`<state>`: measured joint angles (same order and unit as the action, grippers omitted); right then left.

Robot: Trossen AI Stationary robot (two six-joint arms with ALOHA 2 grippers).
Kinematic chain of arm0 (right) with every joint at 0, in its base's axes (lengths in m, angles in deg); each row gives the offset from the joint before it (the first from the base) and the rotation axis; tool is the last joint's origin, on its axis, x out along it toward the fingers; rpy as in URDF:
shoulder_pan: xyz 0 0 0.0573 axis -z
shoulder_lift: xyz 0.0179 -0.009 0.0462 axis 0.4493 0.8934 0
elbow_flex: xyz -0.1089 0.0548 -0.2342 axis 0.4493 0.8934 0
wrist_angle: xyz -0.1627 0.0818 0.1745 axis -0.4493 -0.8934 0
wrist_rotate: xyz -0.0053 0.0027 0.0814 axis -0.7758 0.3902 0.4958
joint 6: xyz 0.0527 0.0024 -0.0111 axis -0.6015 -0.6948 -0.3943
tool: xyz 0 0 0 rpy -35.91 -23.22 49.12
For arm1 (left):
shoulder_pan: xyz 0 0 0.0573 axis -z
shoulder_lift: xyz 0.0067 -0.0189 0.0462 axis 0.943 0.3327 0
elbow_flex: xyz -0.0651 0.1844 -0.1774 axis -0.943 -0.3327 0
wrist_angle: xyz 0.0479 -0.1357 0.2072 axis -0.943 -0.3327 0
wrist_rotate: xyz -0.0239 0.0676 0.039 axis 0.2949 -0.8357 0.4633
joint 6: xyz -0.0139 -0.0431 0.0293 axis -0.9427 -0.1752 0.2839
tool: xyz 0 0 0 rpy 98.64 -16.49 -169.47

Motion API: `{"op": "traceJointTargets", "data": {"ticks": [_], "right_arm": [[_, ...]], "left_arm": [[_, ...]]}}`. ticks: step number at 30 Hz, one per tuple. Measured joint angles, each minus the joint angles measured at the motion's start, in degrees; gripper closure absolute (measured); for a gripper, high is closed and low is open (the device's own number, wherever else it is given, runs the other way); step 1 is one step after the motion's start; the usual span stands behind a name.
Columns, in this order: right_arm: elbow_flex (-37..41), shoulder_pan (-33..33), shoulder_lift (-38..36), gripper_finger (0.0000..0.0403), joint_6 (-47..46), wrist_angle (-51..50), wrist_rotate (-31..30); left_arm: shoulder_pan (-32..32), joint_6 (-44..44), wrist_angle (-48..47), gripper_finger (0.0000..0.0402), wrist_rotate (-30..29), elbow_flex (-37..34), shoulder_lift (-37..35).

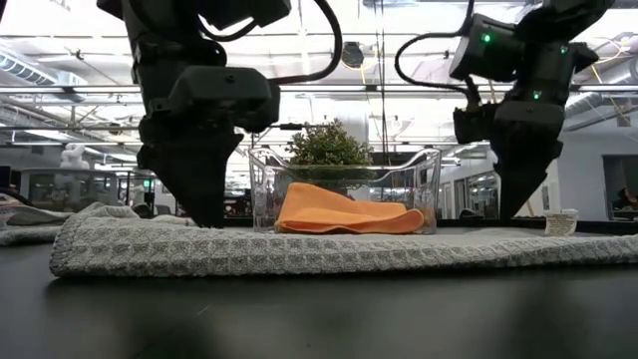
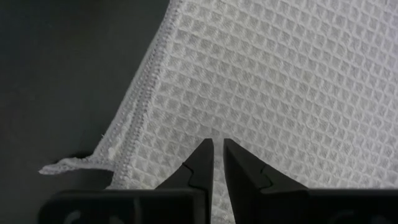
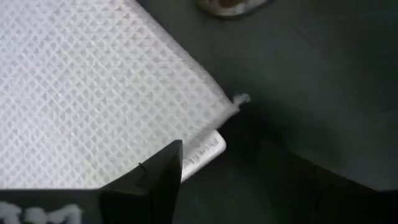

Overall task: Fold microfiber towels
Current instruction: Fold the bottom gray microfiber towel on the table

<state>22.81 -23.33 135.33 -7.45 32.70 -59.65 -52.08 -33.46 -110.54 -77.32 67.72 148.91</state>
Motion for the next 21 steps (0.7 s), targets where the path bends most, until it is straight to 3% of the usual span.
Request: {"op": "traceJointTargets", "data": {"ticks": [8,21], "right_arm": [[4.43,0.11,4.12,0.0204,-0.94,10.24,2.15],[4.81,0.34,5.81,0.0204,-1.91,14.0,1.01]], "left_arm": [[-0.1,0.0,0.07,0.0364,0.02,0.0,-0.01],[-0.1,0.71,0.12,0.0364,0.07,0.02,0.0]]}}
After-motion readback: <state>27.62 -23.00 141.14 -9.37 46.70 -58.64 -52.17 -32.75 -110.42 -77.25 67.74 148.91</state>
